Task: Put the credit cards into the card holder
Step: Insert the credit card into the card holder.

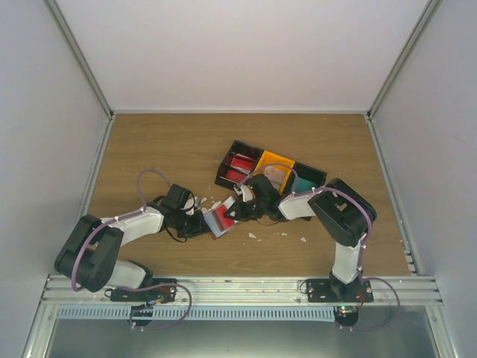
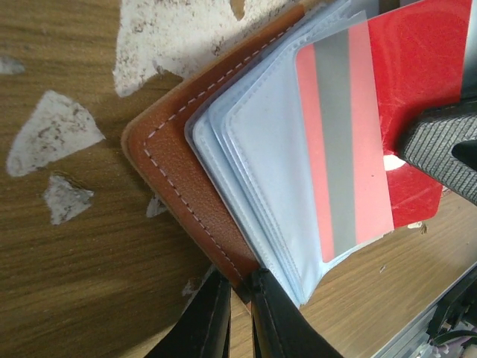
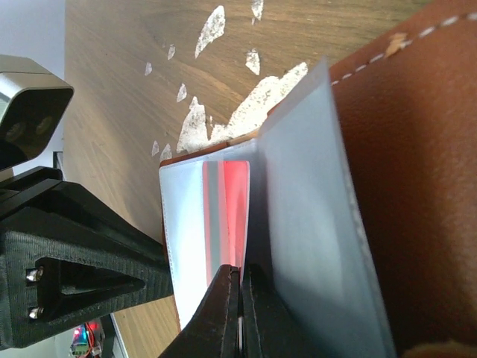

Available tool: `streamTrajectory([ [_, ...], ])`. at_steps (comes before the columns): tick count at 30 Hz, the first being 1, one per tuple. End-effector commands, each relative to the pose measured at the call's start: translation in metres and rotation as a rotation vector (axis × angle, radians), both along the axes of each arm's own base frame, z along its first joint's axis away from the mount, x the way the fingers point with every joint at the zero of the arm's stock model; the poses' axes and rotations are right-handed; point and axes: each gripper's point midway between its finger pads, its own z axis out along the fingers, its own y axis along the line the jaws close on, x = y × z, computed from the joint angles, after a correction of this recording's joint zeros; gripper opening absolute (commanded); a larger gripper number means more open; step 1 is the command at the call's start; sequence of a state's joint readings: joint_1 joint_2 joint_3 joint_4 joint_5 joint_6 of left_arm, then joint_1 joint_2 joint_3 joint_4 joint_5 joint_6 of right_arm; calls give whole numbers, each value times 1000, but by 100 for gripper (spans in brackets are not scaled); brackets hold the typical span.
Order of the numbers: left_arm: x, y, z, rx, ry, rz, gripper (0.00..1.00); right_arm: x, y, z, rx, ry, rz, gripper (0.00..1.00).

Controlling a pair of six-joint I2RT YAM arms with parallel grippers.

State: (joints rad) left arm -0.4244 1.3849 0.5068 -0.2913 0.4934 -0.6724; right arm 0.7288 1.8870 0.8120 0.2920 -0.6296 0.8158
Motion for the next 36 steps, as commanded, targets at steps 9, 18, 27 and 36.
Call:
streamTrajectory([
  [9,2,15,-24,105,0,24,12,-31,-15,-41,-195,35,110,8],
  [18,3,14,-24,106,-4,21,12,-7,-17,-20,-357,-117,36,31],
  [27,6,14,-26,110,-6,13,12,-3,-21,-26,-463,-187,55,39],
  [36,10,11,-25,111,-12,-4,12,-16,5,-22,-482,-285,218,44],
])
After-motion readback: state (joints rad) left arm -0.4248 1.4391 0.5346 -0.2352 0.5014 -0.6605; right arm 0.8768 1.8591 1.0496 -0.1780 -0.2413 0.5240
